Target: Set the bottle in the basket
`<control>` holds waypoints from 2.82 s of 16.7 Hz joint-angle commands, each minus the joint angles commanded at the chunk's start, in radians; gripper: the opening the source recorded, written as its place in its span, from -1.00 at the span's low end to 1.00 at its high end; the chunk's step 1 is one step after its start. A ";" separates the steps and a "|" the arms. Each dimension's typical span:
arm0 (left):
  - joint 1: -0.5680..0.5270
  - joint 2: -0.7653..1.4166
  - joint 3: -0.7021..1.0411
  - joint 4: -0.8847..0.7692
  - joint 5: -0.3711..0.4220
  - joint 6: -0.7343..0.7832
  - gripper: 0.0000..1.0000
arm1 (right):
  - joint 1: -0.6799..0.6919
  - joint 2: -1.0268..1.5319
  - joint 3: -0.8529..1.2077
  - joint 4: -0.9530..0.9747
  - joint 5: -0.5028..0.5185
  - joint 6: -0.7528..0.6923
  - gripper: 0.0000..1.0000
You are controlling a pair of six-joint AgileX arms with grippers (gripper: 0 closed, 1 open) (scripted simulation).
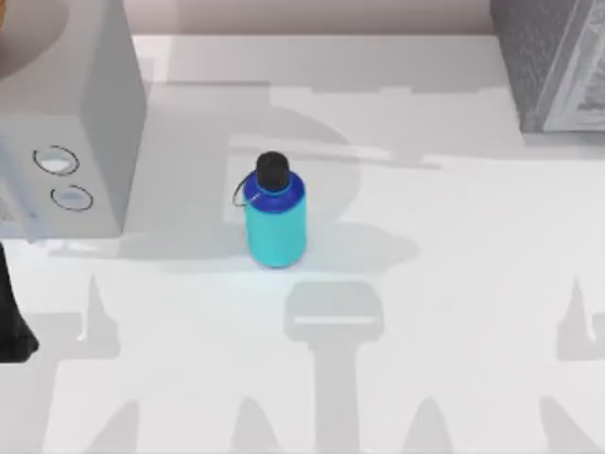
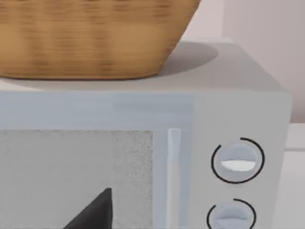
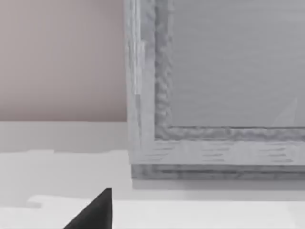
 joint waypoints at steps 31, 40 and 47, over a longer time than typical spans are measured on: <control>-0.322 2.133 0.378 1.621 0.482 0.064 1.00 | 0.000 0.000 0.000 0.000 0.000 0.000 1.00; -0.333 2.185 0.407 1.659 0.490 0.065 1.00 | 0.000 0.000 0.000 0.000 0.000 0.000 1.00; -0.416 2.248 0.614 1.524 0.412 0.054 1.00 | 0.000 0.000 0.000 0.000 0.000 0.000 1.00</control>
